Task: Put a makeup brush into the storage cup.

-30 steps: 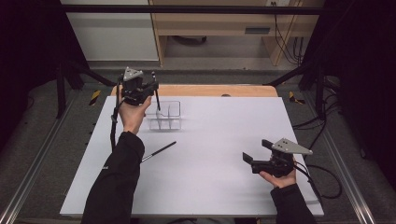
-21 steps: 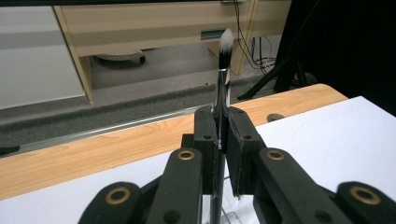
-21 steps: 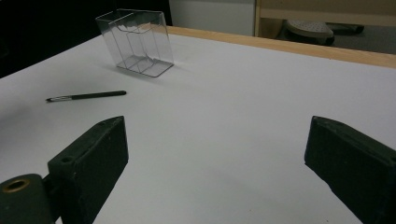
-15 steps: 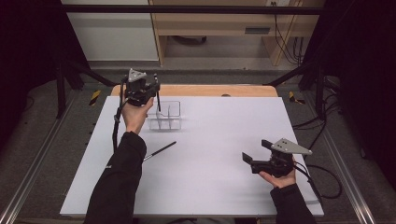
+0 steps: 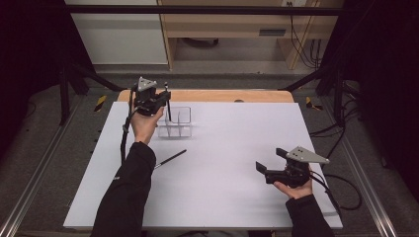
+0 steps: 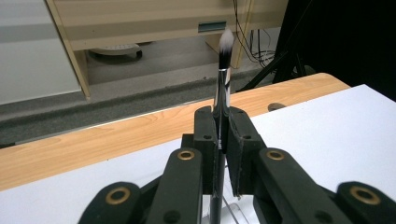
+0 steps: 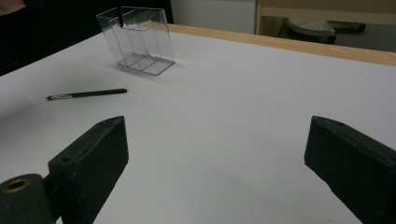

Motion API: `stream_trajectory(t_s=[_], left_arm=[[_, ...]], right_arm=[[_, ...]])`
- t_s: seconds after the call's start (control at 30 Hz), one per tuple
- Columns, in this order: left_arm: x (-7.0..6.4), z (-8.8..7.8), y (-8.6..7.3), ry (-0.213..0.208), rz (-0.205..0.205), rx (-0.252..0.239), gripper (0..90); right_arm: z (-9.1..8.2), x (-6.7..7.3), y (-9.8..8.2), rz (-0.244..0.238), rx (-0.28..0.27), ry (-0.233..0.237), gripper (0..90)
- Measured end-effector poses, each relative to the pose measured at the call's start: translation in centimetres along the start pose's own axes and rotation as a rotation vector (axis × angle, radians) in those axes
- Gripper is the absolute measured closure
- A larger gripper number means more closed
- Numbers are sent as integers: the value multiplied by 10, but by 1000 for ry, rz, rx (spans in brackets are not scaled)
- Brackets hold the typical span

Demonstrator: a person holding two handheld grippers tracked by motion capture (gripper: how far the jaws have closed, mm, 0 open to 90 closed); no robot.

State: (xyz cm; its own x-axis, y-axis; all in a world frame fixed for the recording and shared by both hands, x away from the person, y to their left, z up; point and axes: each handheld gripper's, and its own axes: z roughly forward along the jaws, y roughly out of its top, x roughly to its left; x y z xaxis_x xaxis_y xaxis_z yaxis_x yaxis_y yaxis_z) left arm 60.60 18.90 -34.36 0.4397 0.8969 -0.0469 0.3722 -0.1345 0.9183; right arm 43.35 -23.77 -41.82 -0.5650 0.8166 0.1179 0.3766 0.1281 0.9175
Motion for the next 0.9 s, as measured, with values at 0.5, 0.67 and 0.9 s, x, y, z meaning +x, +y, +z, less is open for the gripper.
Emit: stream_trajectory(t_s=[0.5, 0.67, 0.9], left_arm=[[-1, 5, -18, -6, 0, 23, 832], [-1, 8, -25, -5, 2, 37, 832], [0, 13, -34, -1, -1, 53, 832]], right_arm=[[0, 1, 0, 1, 4, 2, 68], [1, 1, -1, 0, 4, 2, 68], [1, 1, -1, -2, 6, 2, 68]])
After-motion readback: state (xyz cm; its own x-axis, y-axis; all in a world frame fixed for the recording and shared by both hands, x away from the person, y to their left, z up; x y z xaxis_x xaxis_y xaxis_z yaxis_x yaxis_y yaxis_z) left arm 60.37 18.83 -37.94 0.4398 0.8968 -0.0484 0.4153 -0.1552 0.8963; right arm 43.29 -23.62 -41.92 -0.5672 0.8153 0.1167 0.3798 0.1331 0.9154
